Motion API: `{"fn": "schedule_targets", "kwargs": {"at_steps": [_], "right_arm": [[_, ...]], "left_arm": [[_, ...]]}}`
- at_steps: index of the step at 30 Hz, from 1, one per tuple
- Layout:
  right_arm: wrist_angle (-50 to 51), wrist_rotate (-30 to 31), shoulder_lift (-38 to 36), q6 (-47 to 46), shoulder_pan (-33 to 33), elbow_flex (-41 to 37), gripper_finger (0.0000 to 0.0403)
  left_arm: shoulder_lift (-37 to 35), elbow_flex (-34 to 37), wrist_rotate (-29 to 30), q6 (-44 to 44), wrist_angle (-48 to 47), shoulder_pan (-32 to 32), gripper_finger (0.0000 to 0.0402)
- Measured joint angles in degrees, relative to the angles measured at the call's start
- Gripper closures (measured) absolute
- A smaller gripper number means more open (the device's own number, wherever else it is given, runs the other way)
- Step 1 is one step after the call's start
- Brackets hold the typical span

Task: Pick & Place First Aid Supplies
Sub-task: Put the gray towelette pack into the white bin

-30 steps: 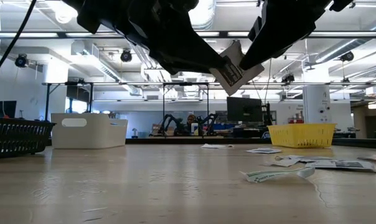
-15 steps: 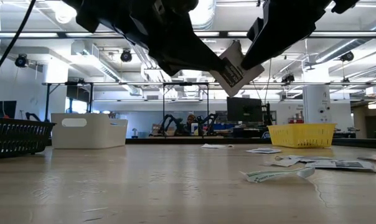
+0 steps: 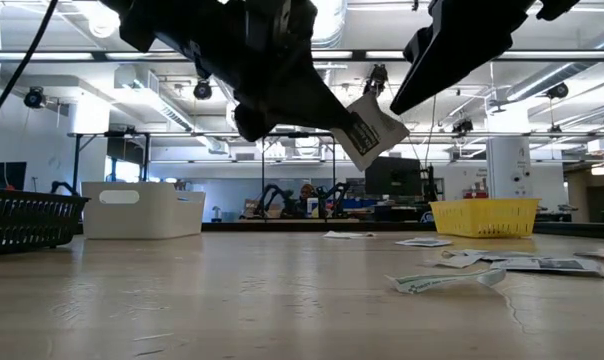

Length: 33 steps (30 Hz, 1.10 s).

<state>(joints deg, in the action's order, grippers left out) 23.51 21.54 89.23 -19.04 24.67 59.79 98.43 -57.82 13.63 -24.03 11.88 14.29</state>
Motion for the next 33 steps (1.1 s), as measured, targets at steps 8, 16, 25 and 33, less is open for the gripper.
{"fn": "schedule_targets", "kwargs": {"at_steps": [8,16,25,33], "right_arm": [[0.11,2.45,0.0,1.1,0.01,0.0,0.0303],[-7.81,0.87,1.24,6.7,1.22,-0.02,0.0341],[-8.93,8.84,1.92,7.73,1.24,-0.11,0.0389],[-8.23,13.07,1.92,7.46,1.2,-0.11,0.0394]], "left_arm": [[0.0,0.0,0.62,-3.99,-0.52,1.56,0.0401],[0.0,0.0,9.62,-5.44,0.97,2.2,0.0401],[0.0,-0.02,10.37,-5.34,1.65,2.45,0.0401],[0.0,-0.02,10.32,-4.54,1.77,2.47,0.0401]]}}
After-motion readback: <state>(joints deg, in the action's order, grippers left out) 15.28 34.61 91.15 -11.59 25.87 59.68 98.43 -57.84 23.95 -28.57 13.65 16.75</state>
